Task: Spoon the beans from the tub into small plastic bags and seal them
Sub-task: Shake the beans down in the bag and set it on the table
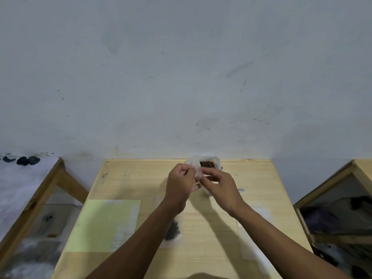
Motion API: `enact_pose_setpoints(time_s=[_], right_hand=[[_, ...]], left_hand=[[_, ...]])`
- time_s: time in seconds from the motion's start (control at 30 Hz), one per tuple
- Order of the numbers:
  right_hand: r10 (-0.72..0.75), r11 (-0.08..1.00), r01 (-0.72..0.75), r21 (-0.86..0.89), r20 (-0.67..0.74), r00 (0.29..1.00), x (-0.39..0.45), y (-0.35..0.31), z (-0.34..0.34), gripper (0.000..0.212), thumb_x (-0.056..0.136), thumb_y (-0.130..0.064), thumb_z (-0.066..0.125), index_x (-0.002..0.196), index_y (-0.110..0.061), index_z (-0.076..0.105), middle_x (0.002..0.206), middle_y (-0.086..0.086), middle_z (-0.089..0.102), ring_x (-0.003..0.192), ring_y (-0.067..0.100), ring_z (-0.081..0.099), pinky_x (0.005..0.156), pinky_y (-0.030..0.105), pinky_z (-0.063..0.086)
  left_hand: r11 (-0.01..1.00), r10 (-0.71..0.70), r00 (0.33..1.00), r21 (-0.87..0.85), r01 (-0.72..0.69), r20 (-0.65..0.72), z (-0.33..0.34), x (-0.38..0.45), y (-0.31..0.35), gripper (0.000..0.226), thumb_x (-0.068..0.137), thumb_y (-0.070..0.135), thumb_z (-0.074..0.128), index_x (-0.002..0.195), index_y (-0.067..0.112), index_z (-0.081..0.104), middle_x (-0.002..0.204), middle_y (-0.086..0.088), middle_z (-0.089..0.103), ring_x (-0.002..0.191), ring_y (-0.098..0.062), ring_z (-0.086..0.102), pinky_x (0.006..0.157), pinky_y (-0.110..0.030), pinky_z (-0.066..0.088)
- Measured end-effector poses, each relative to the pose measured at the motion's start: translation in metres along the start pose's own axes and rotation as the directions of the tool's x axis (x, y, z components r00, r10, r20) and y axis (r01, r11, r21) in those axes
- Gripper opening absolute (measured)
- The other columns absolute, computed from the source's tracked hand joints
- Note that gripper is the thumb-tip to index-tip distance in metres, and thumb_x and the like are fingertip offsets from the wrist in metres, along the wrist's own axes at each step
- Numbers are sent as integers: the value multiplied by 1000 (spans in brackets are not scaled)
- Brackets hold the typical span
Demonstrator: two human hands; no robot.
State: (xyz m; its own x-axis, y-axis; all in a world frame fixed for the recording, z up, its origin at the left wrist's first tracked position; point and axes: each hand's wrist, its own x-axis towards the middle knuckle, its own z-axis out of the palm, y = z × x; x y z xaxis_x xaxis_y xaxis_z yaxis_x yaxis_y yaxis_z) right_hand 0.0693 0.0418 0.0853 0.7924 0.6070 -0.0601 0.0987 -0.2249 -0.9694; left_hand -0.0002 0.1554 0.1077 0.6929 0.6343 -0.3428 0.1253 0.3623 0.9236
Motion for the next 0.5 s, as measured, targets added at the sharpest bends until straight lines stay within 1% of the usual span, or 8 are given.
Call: enact_pose_setpoints(time_s=[0.07,0.13,0.23,0.3,0.33,0.4,0.43,0.5], right_hand=[[-13,997,9,-77,-50,999,0,1,1,19,92,-27,67,108,-24,75,100,-14,75,94,4,69,84,25,54],[-25,991,11,-131,-107,994,0,0,2,13,89,-24,68,98,-24,78,93,-12,74,89,5,67,80,23,52],[15,985,-40,-170,-142,990,3,-1,-1,13,88,-17,68,79,-14,78,78,-7,72,75,5,65,71,23,49],[48,977,-74,-200,-132,990,4,2,-3,15,88,-15,66,76,-11,74,74,-5,71,70,8,63,68,23,48],[52,973,-80,-215,-133,990,4,4,-4,16,89,-14,65,75,-11,72,73,-5,70,69,8,62,66,20,47],[42,964,-75,-255,-132,990,4,7,-6,16,90,-11,62,75,-10,68,74,-6,67,69,8,61,62,14,44],[34,958,-70,-278,-132,991,5,9,-7,16,90,-11,61,75,-9,67,76,-5,67,70,11,62,62,16,45],[23,949,-71,-307,-159,987,9,13,-13,18,91,-14,58,75,-10,63,79,-1,66,73,18,64,67,29,52]], left_hand=[[1000,-11,1000,-20,11,-5,4,-1,-3,2,93,2,56,94,1,57,100,-17,72,90,-30,73,66,-33,60],[999,-22,1000,-27,22,-5,6,1,-8,6,92,0,56,98,0,57,100,-18,72,87,-31,73,69,-36,61],[999,-48,999,-6,48,-15,5,6,-14,8,93,0,58,99,-5,59,100,-21,70,84,-33,74,68,-38,61],[997,-48,998,60,50,-38,5,8,-19,5,92,2,61,93,-3,60,98,-25,68,83,-35,74,67,-39,61],[993,-36,998,107,41,-46,6,9,-21,5,92,3,62,90,-1,60,96,-26,67,82,-34,74,68,-39,62],[977,-2,999,215,11,-43,7,9,-24,5,91,6,62,88,3,59,91,-22,67,78,-29,74,68,-40,62],[966,10,999,259,-1,-33,7,8,-24,5,92,6,61,88,4,59,89,-19,66,75,-26,74,69,-40,62],[945,21,1000,327,-13,-20,5,6,-24,5,92,7,59,89,4,58,86,-15,66,72,-22,75,70,-41,63]])
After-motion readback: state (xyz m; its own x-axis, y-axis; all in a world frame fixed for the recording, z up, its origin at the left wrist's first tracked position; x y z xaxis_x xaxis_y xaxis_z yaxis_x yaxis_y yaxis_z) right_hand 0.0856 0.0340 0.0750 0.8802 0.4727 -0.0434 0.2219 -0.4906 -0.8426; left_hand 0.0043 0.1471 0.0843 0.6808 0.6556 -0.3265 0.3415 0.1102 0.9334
